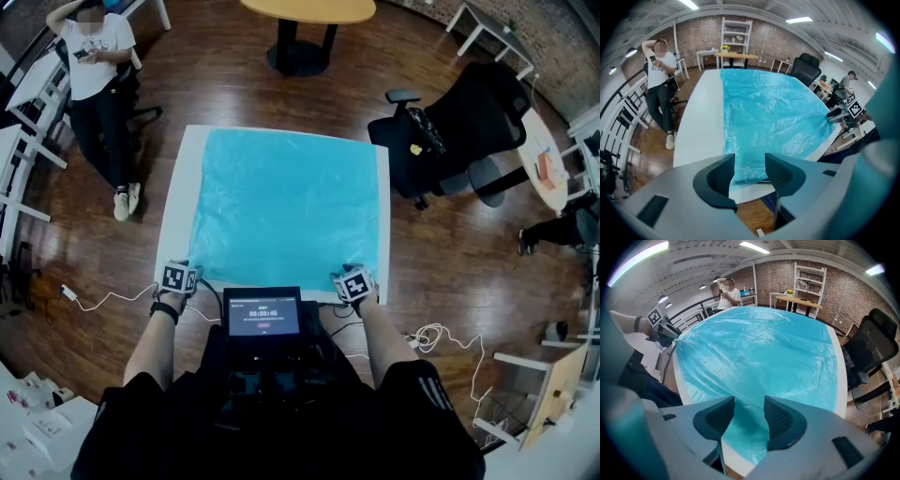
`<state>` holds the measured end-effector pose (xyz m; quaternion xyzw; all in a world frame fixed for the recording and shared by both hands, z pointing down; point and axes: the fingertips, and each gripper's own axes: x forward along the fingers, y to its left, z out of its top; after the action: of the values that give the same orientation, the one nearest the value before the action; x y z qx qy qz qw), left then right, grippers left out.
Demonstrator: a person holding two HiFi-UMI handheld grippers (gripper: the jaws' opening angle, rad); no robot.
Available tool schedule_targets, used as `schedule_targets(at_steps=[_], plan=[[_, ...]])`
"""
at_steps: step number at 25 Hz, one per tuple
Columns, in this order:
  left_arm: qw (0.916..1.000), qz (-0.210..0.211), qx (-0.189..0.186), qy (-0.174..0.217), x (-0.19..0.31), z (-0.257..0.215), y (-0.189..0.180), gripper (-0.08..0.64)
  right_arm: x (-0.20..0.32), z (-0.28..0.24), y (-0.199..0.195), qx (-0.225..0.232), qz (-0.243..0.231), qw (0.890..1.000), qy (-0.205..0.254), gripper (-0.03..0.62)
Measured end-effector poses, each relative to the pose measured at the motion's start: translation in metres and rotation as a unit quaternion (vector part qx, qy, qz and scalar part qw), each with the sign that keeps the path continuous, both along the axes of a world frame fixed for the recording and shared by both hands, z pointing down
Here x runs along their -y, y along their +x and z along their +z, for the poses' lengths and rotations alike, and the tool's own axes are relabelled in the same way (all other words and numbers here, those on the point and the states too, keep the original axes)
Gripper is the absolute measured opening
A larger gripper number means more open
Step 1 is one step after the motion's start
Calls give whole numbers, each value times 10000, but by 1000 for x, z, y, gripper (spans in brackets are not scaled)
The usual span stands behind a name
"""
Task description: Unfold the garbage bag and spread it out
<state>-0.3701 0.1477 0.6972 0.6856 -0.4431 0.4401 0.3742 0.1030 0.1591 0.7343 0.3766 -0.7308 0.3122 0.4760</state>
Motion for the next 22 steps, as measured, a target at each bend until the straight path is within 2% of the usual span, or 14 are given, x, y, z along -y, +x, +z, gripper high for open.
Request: schedule_targets(at_steps=[5, 7, 10, 15, 22], plan=[[9998, -20, -27, 209, -1, -19, -6, 215, 1, -1, 1, 270, 203, 9994, -88, 235], [9995, -33, -89, 316, -2, -27, -6, 215, 4, -7, 4, 370, 306, 9988, 14, 236], [9984, -14, -213, 521, -2, -41, -2, 215, 18, -27, 9, 388, 364, 9977, 422, 236], [9938, 125, -459, 1009, 8, -72, 14, 215, 39, -77, -3, 720, 390, 9910, 1060, 236], [9764, 624, -1008, 1805, 30, -126, 74, 215, 53, -152, -38, 1393, 219, 9734, 1804, 238]])
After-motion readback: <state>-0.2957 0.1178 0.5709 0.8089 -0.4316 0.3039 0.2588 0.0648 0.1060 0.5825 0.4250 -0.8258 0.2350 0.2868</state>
